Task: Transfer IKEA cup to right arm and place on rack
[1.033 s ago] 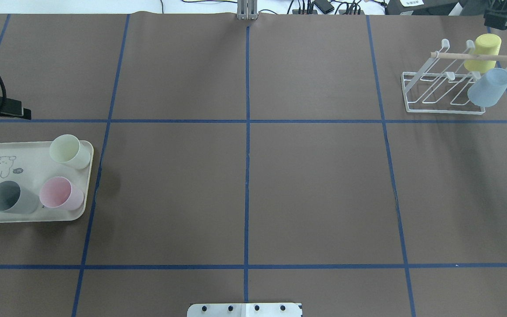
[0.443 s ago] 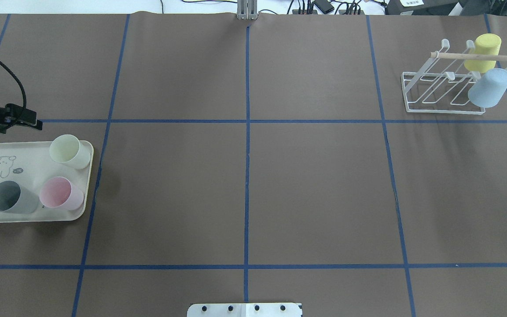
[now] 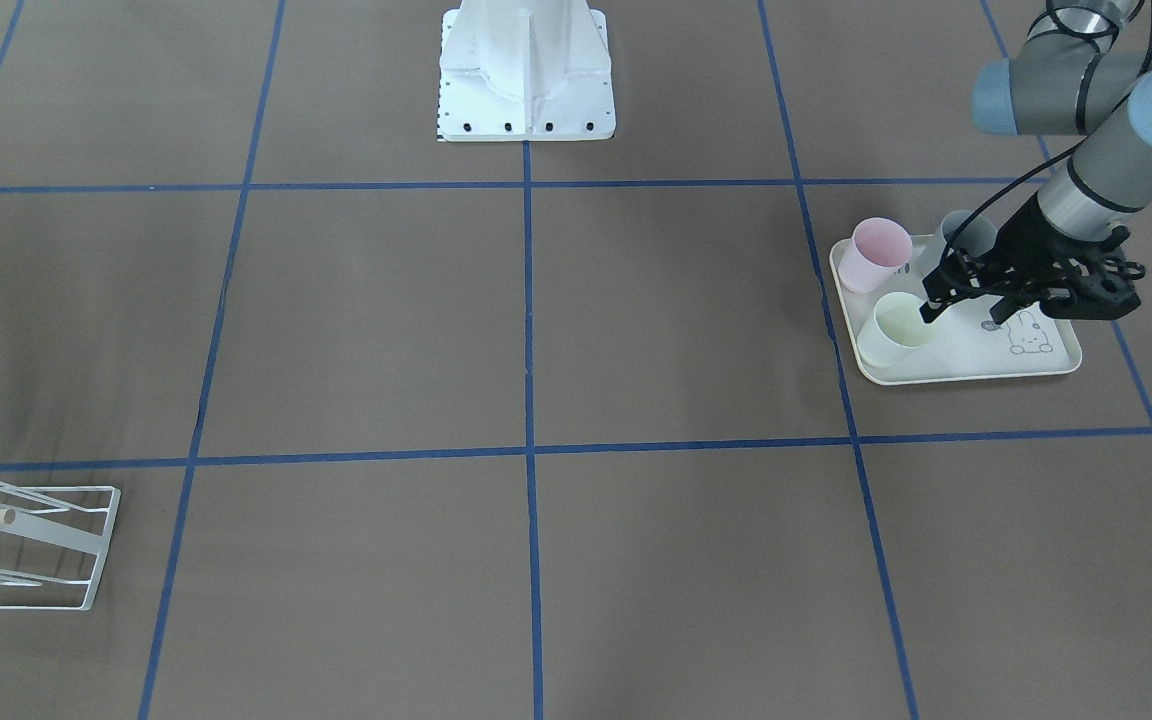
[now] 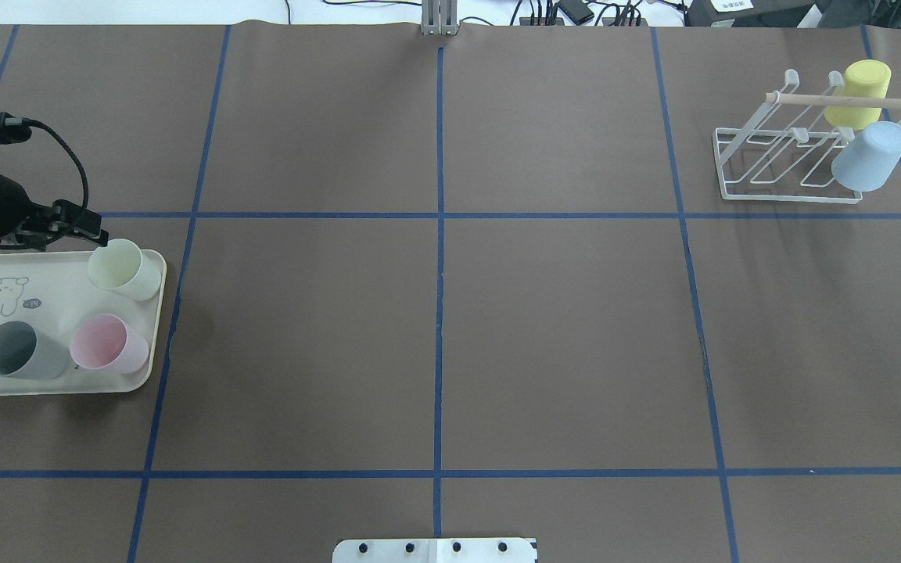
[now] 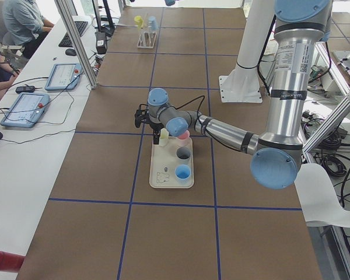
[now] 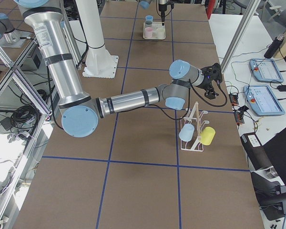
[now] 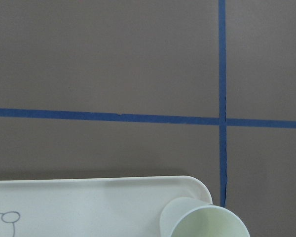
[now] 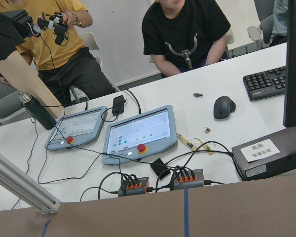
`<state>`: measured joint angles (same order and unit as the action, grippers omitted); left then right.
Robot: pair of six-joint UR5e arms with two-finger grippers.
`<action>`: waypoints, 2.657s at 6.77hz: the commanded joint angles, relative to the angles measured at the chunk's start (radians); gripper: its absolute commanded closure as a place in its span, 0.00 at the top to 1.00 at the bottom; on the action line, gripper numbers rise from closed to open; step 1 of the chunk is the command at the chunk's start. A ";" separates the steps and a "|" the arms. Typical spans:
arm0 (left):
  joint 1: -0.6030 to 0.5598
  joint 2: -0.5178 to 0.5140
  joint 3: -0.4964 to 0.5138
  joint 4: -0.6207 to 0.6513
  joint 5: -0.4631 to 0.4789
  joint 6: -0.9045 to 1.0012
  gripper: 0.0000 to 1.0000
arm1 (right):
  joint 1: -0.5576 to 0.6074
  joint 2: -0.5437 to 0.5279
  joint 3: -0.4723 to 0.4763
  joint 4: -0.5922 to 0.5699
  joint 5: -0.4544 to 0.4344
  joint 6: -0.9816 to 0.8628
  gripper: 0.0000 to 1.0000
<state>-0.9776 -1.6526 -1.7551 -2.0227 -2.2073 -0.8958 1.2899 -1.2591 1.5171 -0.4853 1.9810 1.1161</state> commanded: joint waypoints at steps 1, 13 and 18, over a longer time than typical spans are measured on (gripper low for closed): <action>0.034 -0.024 0.046 -0.002 0.000 0.000 0.86 | -0.032 0.001 0.047 0.001 0.013 0.077 1.00; -0.196 -0.022 -0.162 0.183 0.015 -0.076 0.00 | -0.121 0.020 0.159 0.001 0.059 0.235 1.00; -0.072 -0.168 -0.227 0.014 0.283 -0.804 0.00 | -0.378 0.116 0.224 0.011 -0.118 0.543 1.00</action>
<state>-1.1171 -1.8168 -1.9731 -1.9239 -2.0255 -1.5115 0.9853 -1.1576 1.7272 -0.4770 1.9496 1.6065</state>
